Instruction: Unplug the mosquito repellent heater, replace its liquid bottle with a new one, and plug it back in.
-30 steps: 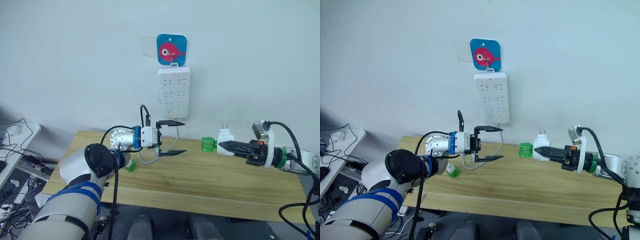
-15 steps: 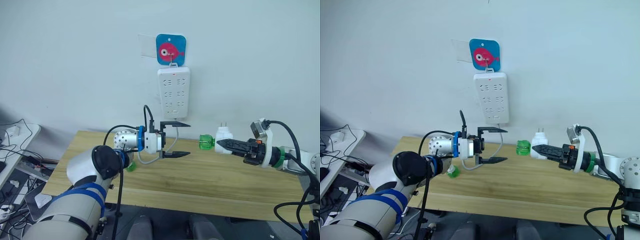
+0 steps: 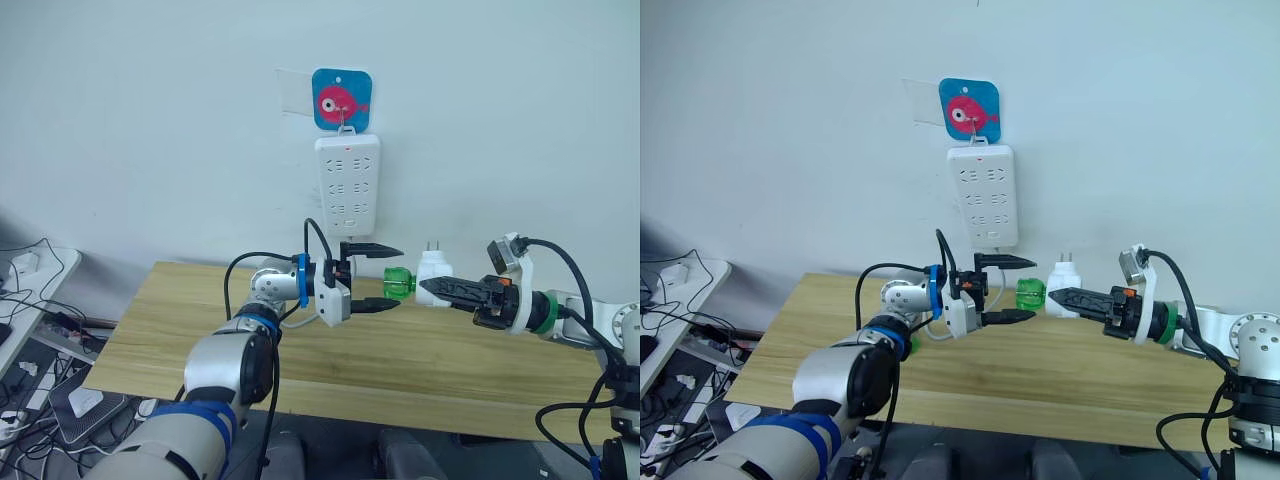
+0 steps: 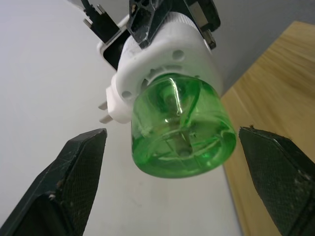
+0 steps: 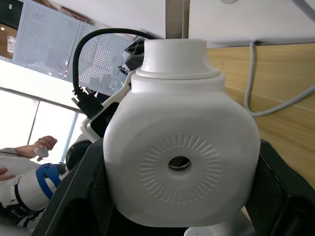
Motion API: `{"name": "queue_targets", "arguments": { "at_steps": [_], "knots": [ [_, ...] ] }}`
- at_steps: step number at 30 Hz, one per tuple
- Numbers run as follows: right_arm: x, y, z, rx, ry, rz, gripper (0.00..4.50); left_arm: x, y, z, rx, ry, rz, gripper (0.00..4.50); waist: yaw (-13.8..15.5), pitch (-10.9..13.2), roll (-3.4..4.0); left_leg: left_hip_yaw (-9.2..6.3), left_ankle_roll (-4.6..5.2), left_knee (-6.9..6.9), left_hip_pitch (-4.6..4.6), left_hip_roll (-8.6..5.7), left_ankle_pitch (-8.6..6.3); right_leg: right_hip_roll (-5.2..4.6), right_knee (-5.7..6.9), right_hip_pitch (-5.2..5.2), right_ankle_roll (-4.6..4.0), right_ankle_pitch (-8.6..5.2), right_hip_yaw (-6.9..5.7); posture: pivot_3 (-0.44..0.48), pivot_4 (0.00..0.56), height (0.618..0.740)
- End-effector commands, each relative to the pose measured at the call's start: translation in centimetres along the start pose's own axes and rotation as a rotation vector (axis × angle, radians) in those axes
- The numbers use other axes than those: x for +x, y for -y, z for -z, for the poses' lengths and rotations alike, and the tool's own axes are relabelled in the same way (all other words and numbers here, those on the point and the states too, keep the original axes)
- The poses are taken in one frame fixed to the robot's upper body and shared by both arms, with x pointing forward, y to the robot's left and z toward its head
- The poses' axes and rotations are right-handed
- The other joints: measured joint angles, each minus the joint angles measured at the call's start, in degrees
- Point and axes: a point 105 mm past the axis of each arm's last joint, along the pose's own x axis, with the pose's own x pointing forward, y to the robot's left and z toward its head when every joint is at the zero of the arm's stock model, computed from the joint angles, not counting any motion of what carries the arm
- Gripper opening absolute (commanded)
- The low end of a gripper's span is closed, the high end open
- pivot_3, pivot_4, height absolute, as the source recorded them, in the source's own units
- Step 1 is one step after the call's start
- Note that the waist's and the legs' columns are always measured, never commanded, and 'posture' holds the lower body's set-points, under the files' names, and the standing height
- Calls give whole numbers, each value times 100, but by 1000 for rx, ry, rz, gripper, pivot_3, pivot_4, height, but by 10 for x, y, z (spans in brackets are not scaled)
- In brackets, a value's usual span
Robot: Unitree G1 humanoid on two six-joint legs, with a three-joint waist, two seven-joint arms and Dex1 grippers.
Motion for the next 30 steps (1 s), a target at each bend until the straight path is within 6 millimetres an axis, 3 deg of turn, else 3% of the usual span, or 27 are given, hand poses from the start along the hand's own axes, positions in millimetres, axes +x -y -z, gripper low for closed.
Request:
{"name": "queue_targets", "arguments": {
  "at_steps": [1, 10, 30],
  "knots": [
    [1, -13, -4, -34, 10, -47, 3043, 0, -13, -15, 34, 60, -39, 4492, -6, 0, 0, 0, 0, 1, 1, 0, 0, 0, 0, 0, 0, 0, 1, 26, 143, 740],
    [0, -12, -5, -32, 16, -41, 3043, -8, -14, -31, -40, 131, -19, 4492, -39, 0, 0, -7, 3, 13, 3, 0, -2, 2, -7, 9, 1, 0, -3, 20, 139, 740],
    [3, -18, -2, -32, -4, -64, 3043, -12, -9, -23, -70, 88, 7, 4492, -130, 1, -1, -8, 5, 17, 3, -1, -3, 3, -8, 10, 4, 0, -1, 19, 140, 740]
  ]
}}
